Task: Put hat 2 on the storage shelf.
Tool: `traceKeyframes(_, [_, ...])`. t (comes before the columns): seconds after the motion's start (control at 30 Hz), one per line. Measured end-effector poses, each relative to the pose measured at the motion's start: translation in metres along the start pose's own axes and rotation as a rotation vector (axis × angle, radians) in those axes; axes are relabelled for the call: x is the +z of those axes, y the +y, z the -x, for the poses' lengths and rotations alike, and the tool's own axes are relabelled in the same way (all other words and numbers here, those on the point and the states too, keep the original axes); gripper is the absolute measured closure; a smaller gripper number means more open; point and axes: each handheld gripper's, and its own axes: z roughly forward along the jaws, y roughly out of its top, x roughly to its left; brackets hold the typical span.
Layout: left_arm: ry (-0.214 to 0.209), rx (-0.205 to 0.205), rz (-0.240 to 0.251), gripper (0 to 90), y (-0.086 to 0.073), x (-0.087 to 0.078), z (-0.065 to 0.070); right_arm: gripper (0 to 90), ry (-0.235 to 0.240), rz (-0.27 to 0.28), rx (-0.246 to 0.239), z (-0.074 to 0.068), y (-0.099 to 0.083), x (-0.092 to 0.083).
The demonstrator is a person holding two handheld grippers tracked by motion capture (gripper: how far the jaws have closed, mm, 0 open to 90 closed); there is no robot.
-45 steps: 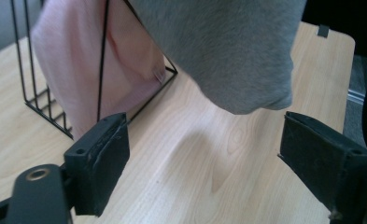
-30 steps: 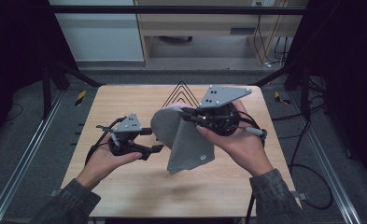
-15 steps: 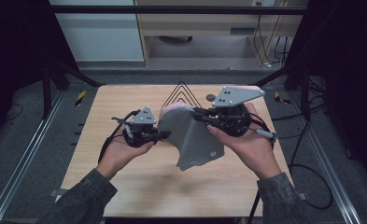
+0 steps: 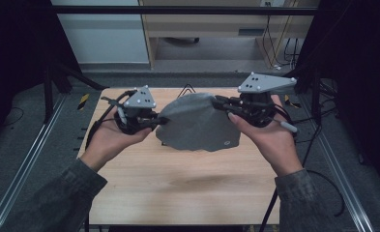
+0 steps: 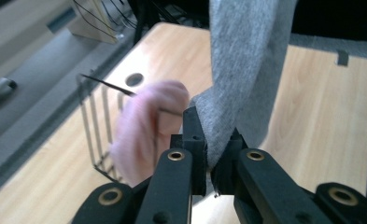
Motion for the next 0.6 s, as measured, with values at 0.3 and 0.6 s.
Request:
traceKeyframes(0.3, [0.051,-0.013,0.062,86.1,0.029,-0.018,-0.029,84.8,-0.017,0.045,0.003,0.021,0.035,0.010])
traceKeyframes(0.6, [0.113,-0.031,0.126,86.2,0.049,-0.019,-0.060,84.8,-0.054,0.095,-0.013,0.047,0.074,0.025])
